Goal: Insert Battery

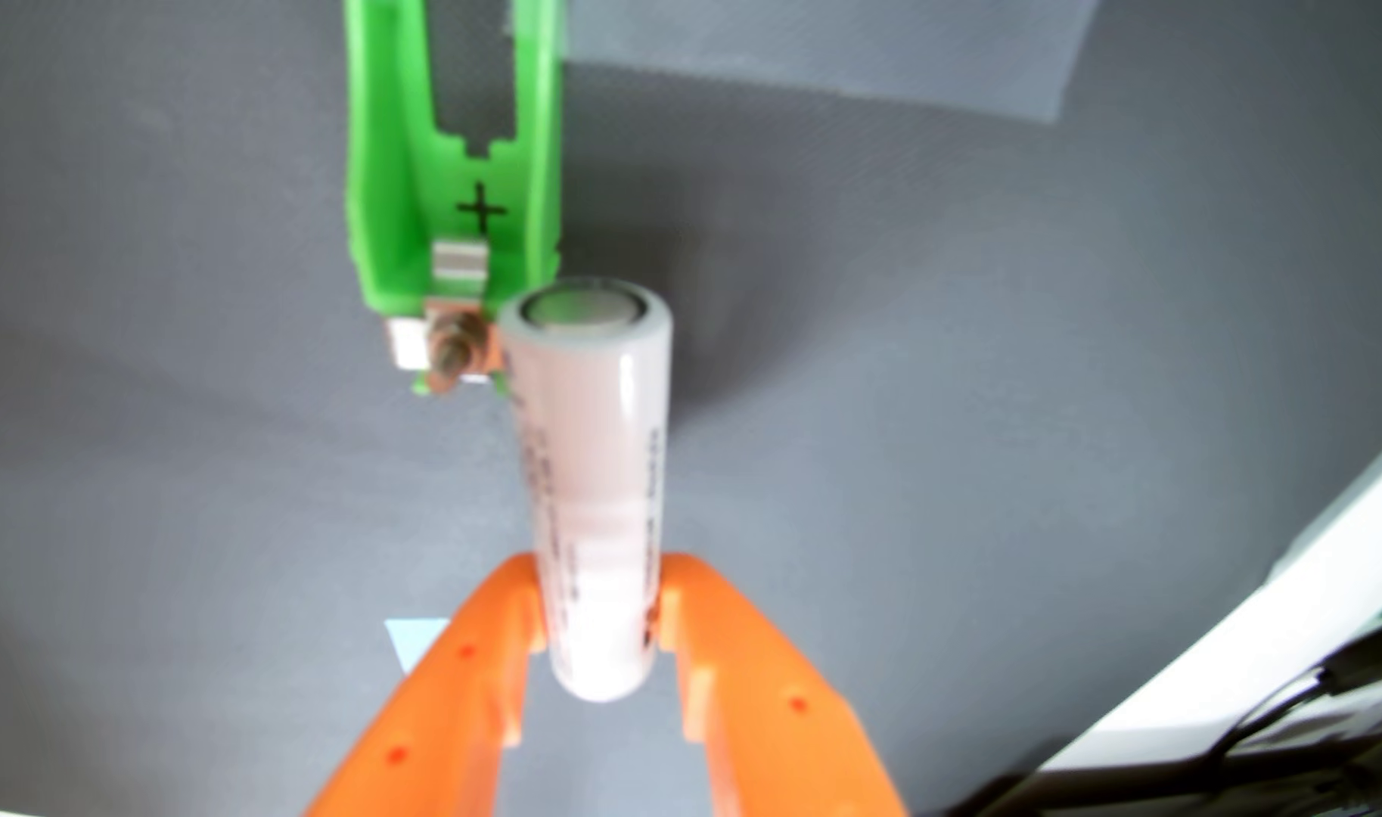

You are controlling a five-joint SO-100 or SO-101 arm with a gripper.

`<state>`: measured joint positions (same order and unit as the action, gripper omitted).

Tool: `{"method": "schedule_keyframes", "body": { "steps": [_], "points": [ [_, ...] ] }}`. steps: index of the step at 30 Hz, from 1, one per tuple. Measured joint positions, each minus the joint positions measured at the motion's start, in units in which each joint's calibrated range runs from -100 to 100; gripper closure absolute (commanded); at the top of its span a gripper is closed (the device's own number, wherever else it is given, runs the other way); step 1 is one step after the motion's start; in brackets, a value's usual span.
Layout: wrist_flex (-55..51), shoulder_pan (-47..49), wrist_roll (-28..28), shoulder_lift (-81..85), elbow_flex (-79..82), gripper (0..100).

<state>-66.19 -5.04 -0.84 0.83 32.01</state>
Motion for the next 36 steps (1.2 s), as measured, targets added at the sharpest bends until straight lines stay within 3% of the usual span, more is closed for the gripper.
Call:
{"method": "schedule_keyframes", "body": {
  "steps": [18,36],
  "points": [
    [-6.9,9.3,3.6,0.0,-7.3,98],
    [-6.9,9.1,6.2,0.0,-7.3,98]
  ]
}}
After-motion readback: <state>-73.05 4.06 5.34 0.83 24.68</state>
